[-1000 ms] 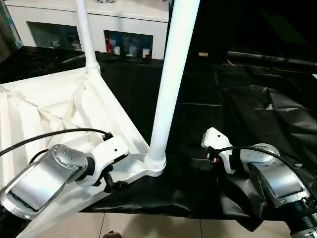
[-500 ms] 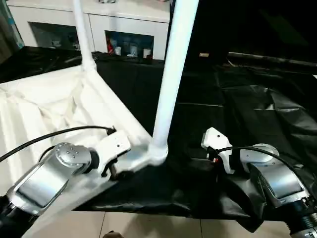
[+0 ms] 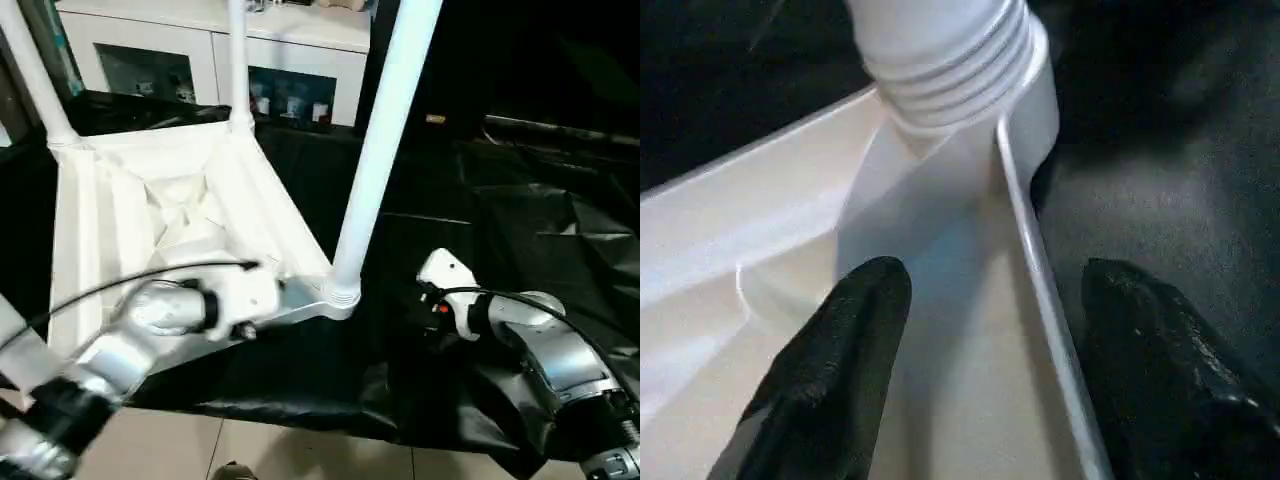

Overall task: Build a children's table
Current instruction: Rotate table base

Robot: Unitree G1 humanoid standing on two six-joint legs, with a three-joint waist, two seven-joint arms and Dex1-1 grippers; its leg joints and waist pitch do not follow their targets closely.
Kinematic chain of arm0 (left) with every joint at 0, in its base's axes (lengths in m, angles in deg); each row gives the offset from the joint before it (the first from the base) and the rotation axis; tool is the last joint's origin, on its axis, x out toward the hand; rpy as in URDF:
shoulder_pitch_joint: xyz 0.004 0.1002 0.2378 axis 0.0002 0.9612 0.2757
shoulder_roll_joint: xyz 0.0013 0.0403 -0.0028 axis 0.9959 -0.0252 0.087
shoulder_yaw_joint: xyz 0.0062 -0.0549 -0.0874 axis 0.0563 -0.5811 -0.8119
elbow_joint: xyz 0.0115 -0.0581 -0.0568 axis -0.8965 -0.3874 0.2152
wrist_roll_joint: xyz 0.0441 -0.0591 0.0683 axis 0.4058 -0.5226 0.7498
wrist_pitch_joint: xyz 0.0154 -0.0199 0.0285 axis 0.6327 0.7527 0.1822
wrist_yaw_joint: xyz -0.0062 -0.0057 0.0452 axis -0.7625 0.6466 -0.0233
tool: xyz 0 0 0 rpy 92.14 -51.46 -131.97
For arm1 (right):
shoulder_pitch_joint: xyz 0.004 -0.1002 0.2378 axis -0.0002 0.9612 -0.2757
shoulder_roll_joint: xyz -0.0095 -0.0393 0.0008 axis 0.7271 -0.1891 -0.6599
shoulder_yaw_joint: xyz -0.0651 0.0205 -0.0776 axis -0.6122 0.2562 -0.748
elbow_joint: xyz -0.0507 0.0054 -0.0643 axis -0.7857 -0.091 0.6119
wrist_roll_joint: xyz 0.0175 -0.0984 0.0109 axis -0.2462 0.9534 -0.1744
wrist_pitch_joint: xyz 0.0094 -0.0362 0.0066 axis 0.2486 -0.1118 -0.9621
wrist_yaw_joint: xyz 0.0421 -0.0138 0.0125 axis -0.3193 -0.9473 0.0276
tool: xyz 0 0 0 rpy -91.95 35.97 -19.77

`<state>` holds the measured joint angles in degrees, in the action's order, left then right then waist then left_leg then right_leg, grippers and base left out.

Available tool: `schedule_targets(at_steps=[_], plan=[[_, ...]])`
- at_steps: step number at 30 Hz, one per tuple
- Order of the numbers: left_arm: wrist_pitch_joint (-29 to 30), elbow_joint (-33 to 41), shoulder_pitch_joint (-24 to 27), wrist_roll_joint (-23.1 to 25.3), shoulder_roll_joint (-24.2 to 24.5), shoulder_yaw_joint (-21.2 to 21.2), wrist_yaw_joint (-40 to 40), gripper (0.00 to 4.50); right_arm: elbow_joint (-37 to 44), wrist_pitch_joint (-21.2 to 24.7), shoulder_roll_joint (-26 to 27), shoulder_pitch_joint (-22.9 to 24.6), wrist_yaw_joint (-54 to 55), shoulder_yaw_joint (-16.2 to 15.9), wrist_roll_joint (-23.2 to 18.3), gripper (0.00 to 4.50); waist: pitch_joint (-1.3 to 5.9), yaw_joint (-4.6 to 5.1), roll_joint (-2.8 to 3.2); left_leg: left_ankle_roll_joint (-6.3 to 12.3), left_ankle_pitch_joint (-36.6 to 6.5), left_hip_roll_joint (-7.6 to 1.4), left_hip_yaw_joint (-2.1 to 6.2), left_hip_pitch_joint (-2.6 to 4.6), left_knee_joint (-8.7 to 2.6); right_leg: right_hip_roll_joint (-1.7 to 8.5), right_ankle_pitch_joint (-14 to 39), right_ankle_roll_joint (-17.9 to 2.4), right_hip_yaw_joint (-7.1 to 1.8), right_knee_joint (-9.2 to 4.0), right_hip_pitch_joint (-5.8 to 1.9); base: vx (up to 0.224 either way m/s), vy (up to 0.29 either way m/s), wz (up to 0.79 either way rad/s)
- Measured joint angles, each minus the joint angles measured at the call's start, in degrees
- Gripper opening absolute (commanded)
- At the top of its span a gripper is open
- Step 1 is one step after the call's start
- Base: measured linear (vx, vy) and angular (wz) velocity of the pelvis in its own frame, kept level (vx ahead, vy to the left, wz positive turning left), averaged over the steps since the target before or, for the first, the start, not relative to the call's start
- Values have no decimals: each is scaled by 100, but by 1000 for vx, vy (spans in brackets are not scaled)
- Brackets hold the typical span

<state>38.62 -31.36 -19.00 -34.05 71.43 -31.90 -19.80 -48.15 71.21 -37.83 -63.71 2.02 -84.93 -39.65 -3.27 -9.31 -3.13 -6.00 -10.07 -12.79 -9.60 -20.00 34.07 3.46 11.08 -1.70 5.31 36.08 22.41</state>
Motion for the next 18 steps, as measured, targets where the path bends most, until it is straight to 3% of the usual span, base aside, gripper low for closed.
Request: schedule_targets(at_steps=[6, 9, 14, 18], plan=[[-807, -575, -168, 54, -149, 3, -275, 234, -1, -56, -29, 14, 73, 3, 0, 450, 0, 104, 1, 1, -1, -1, -2, -8, -12, -3, -2, -12, 0, 1, 16, 0, 0, 0], [-846, -605, -183, -4, -218, -67, -325, 199, 0, -67, -29, 15, 80, 3, 0, 450, 0, 114, 2, 3, -2, -1, -4, -8, -12, -3, -1, -12, -2, 1, 18, 0, 0, 0], [83, -78, -29, -299, -271, -345, -240, 199, 1, -71, -32, 20, 81, 3, -5, 450, 0, 117, 1, 1, -1, -2, -8, -6, -12, -3, -5, -19, -3, 7, 20, 0, 0, 0], [1567, 841, 331, -383, -180, -452, -189, 199, 1, -70, -72, 20, 55, -2, -3, 450, 0, 133, -1, 2, -1, -2, -11, -2, -11, -2, 6, -1, -10, 7, 20, 0, 0, 0]])
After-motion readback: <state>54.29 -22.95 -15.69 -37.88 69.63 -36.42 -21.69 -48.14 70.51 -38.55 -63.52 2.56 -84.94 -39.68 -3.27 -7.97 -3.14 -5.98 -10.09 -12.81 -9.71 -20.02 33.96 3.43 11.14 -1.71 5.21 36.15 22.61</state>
